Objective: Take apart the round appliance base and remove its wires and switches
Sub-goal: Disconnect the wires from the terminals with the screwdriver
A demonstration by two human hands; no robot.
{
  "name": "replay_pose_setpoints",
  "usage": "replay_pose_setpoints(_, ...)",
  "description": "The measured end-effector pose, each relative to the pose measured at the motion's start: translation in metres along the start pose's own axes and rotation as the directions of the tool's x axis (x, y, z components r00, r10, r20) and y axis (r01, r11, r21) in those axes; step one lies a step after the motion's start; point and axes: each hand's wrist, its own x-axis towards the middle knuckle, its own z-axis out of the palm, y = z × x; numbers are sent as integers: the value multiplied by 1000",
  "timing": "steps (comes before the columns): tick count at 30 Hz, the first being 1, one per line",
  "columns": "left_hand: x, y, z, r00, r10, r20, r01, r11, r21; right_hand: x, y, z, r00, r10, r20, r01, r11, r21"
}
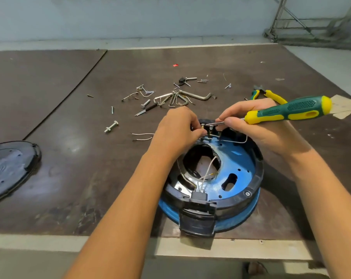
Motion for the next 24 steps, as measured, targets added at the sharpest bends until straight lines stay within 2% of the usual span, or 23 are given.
replay_pose_setpoints(4, 0, -2, 3, 1000, 2, -11, -2, 1000, 14, 9, -6, 3, 997, -60, 54, 67, 986, -155)
replay_pose_setpoints(9, -3, 3, 2, 1000, -21, -21, 22, 999, 49, 11, -7, 3, 993, -89, 84, 107, 964, -242)
replay_pose_setpoints(16, -25, 16, 0, 996, -84, -38, 87, 993, 83, -5, -9, 11, 994, 39, -106, -48, 995, -82)
replay_pose_setpoints(24, -54, 36, 0, 997, -75, -30, 77, 996, 53, -40, -23, 13, 958, 175, -228, -177, 984, 11)
